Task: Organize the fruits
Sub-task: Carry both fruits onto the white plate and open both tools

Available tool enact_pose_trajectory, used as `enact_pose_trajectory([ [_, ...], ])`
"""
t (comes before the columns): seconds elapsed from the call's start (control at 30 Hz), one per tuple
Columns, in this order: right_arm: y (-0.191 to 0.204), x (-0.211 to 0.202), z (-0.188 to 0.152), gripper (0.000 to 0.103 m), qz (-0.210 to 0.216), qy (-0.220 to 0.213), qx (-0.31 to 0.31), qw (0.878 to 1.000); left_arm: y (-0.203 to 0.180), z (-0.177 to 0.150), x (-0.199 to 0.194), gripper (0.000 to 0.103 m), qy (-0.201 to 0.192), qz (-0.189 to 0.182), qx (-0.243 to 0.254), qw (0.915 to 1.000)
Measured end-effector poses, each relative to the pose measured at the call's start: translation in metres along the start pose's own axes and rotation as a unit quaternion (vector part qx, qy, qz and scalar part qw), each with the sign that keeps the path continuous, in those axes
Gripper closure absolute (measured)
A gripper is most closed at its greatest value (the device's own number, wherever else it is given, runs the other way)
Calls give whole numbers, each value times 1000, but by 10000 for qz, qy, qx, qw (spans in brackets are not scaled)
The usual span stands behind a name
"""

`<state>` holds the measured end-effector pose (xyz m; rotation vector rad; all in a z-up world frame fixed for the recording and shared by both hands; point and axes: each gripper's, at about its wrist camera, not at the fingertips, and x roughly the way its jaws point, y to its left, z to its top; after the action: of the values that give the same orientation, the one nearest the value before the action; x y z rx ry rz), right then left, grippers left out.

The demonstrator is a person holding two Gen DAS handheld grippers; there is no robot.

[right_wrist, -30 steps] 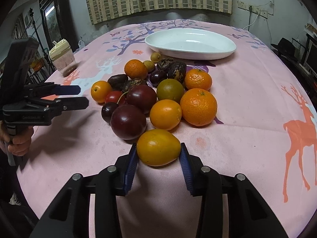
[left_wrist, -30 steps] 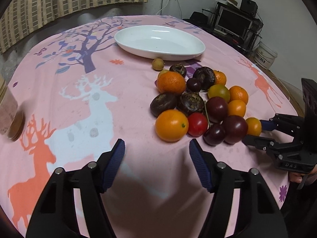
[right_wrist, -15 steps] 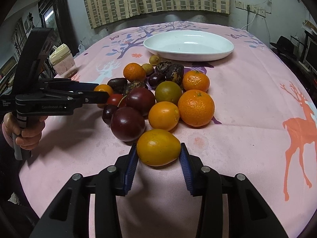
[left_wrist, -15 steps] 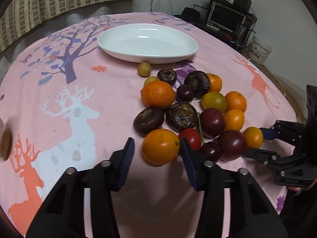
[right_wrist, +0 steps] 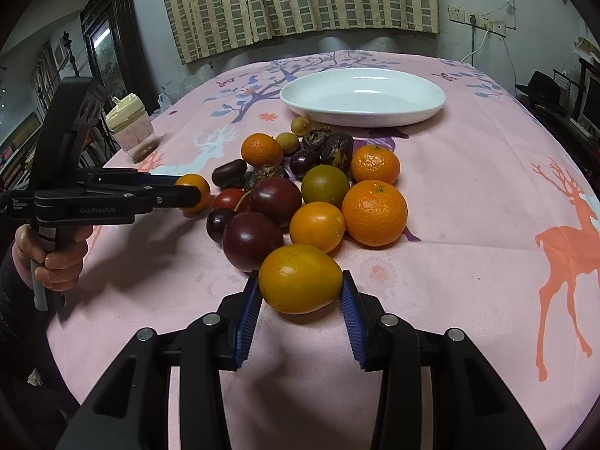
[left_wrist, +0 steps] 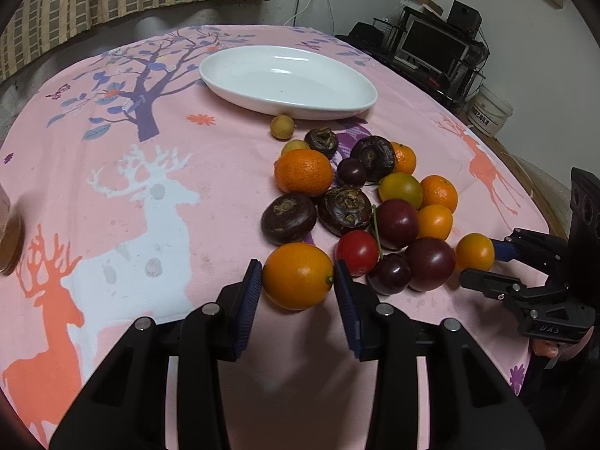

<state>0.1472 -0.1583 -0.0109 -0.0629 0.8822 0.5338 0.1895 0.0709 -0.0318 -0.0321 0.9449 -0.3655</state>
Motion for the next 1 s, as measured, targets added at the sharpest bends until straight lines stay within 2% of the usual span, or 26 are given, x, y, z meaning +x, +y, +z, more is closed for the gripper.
enact_pose_trajectory([
  [0.17, -3, -11, 31, 61, 346, -295, -77, 9989, 4, 19, -16, 64, -219, -139, -38, 9997],
  [0.23, -8, -12, 51, 61, 403, -472, -76, 9980, 3, 43, -20, 64, -411, -187, 0, 9990],
  [0.33, -23, 0, 96, 61, 182, -720, -31, 9972, 4, 88, -17, 64, -703, -228, -46, 9973],
  [0.43, -44, 35, 142, 61, -65, -533, 184, 9984, 7, 135, 6, 64, -738, -291, -191, 9967],
  [0.57, -69, 88, 182, 61, -445, -84, 395, 9982, 12, 176, 55, 64, -438, -10, -310, 9986],
  [0.67, -82, 118, 194, 61, -468, 194, 558, 9972, 17, 194, 91, 64, -185, 219, -340, 9990],
  [0.8, -89, 142, 197, 61, -518, 393, 535, 9964, 25, 200, 120, 64, 39, 366, -393, 9986],
  [1.0, -87, 150, 191, 59, -575, 508, 381, 9963, 30, 203, 140, 64, 179, 469, -507, 9975],
])
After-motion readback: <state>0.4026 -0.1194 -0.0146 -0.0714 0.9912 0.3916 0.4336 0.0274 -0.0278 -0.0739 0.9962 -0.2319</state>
